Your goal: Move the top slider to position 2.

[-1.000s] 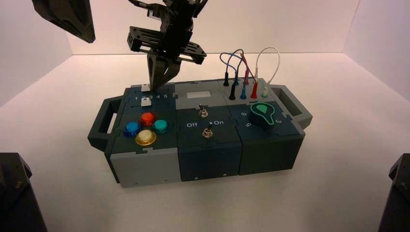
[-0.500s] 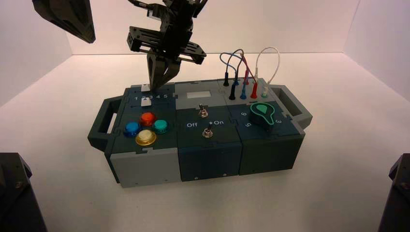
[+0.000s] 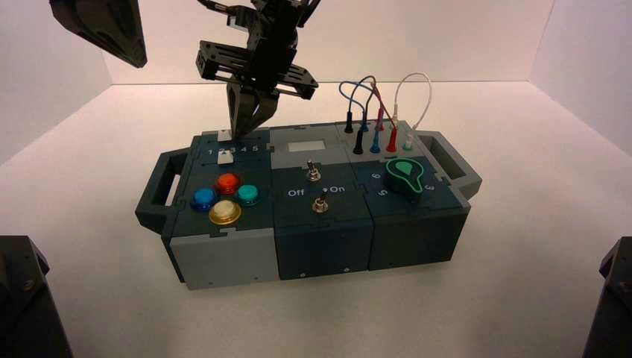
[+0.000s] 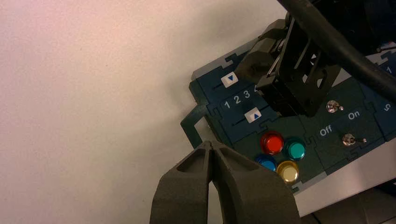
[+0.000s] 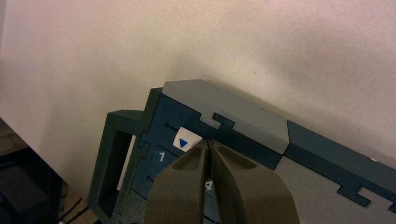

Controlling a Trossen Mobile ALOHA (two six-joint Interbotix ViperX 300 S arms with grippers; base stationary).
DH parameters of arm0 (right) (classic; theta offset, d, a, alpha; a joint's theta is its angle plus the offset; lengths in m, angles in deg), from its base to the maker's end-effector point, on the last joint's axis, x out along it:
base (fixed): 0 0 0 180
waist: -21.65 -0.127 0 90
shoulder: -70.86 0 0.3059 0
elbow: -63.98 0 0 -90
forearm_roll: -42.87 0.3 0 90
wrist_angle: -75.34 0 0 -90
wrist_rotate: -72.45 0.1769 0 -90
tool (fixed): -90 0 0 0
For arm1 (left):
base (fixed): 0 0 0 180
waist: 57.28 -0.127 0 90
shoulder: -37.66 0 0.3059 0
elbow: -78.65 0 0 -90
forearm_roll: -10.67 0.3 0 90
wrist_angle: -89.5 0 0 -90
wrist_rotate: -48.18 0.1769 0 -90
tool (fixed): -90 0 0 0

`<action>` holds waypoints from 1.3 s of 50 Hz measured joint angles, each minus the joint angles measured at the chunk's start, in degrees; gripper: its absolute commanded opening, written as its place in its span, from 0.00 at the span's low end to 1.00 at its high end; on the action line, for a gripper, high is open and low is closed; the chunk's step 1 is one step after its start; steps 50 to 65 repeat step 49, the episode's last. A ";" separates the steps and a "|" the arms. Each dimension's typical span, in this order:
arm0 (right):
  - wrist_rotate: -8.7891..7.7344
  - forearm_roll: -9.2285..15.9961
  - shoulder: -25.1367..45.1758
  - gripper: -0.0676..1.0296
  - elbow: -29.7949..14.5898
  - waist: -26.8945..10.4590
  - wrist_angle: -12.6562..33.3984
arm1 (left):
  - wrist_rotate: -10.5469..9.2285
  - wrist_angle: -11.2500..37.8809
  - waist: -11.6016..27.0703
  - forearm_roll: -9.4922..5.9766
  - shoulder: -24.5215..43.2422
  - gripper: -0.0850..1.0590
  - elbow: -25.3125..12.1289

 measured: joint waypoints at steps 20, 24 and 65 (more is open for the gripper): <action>0.00 -1.14 -1.58 0.04 2.20 0.35 -0.62 | 0.00 0.00 0.00 0.00 -0.18 0.05 0.09; 0.00 -1.76 -2.37 0.04 2.99 0.35 -0.44 | 0.00 0.00 0.00 0.00 -0.35 0.05 0.09; -1.41 -4.48 -7.12 0.04 6.50 -0.18 0.26 | 0.00 -2.02 0.00 1.05 -2.55 0.05 0.88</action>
